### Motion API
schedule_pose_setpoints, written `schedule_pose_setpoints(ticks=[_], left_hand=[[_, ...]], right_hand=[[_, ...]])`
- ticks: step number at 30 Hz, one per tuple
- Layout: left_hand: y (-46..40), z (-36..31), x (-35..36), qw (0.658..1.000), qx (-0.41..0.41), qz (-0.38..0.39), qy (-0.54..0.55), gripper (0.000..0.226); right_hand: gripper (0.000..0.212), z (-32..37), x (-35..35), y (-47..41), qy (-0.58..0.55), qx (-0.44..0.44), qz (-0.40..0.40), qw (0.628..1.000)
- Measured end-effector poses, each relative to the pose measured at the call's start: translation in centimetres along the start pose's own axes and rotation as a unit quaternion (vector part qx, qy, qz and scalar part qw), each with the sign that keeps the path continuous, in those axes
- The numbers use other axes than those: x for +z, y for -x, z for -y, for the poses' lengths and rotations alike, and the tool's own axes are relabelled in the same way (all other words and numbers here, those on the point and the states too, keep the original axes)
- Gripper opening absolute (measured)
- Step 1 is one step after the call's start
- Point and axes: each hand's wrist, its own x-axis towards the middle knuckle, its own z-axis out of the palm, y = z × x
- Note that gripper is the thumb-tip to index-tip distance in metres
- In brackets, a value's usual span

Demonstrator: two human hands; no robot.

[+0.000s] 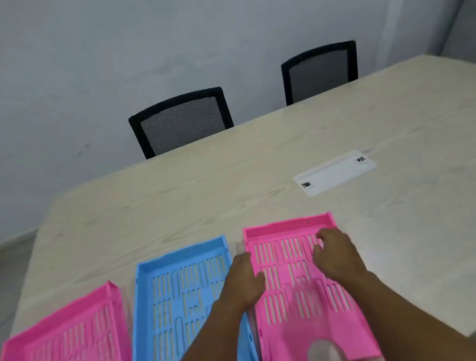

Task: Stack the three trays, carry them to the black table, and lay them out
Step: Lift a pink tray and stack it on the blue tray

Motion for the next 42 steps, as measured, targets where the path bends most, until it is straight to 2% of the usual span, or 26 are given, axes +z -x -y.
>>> schedule_pose_setpoints(ticks=[5,8,11,14,19,23,25,28,34,39,42], left_hand=[[0.8,1.3,3.3,0.993,-0.075,0.038,0.084,0.077],[1.4,0.6,4.0,0.984,-0.119,0.051,0.12,0.078],[1.6,0.3,5.1,0.978,-0.141,0.045,0.148,0.077],[1.5,0.4,5.5,0.97,-0.166,0.022,0.175,0.07],[0.9,1.0,5.2,0.944,-0.182,-0.001,0.275,0.047],[-1.3,2.8,6.2,0.922,-0.159,-0.02,0.352,0.054],[-0.8,1.4,4.2,0.916,-0.137,-0.04,0.376,0.051],[0.6,-0.9,0.3,0.906,-0.122,-0.087,0.396,0.044],[0.6,4.0,-1.4,0.896,-0.134,-0.143,0.399,0.033],[3.1,4.9,-5.1,0.883,-0.125,-0.201,0.405,0.036],[3.7,7.5,-6.1,0.878,-0.138,-0.236,0.392,0.033]], right_hand=[[0.053,-3.3,1.6,3.3,0.011,0.083,-0.025,0.996],[0.063,-5.1,2.5,4.0,-0.041,0.133,-0.025,0.99],[0.056,-6.4,3.3,4.7,-0.092,0.189,-0.007,0.978],[0.038,-7.2,3.1,4.8,-0.112,0.215,-0.032,0.97],[0.02,-7.2,1.5,4.8,-0.1,0.189,-0.072,0.974],[0.015,-6.2,-0.1,3.8,-0.111,0.154,-0.126,0.974],[0.014,-5.2,-0.7,3.3,-0.112,0.133,-0.147,0.974],[0.013,-3.4,-0.9,2.5,-0.104,0.107,-0.16,0.976],[0.035,1.6,-0.3,1.4,-0.082,0.065,-0.182,0.978],[0.031,5.8,0.1,1.2,-0.078,0.017,-0.178,0.981],[0.02,7.8,1.1,1.7,-0.087,0.003,-0.155,0.984]])
